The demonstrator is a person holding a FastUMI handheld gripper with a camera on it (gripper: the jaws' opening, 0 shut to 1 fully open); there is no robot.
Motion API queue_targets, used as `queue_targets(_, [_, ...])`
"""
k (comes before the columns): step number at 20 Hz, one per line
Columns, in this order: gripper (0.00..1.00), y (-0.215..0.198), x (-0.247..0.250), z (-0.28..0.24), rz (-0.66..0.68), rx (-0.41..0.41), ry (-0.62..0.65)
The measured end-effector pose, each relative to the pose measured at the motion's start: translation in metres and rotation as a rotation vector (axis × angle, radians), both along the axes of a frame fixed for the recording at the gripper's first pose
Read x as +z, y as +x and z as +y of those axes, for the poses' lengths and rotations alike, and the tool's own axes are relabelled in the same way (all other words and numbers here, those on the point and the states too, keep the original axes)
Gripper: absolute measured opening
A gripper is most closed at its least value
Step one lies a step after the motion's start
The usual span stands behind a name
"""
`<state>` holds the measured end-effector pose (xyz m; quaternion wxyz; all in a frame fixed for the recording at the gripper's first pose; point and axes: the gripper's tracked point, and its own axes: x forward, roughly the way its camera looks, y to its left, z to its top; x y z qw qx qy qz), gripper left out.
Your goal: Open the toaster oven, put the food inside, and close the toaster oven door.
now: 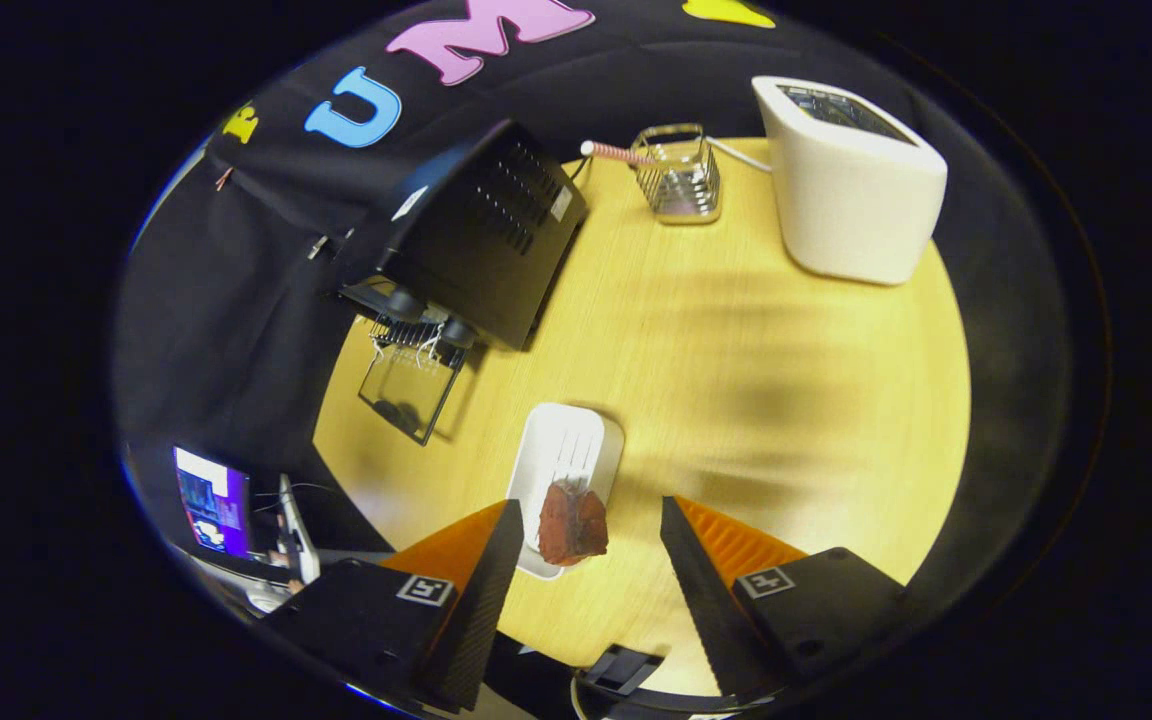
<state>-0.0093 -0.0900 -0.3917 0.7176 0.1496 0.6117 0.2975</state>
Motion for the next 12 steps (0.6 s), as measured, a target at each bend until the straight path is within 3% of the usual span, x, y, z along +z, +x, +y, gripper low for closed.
queue_targets(3, [0.69, -0.002, -0.014, 0.009, 0.048, 0.004, 0.011])
queue_targets(6, [0.24, -0.006, -0.014, 0.008, 0.118, -0.041, 0.005])
queue_targets(8, [0.19, -0.014, -0.014, 0.01, 0.092, 0.01, -0.01])
queue_targets(12, [0.2, -0.014, 0.001, 0.01, 0.014, 0.009, -0.063])
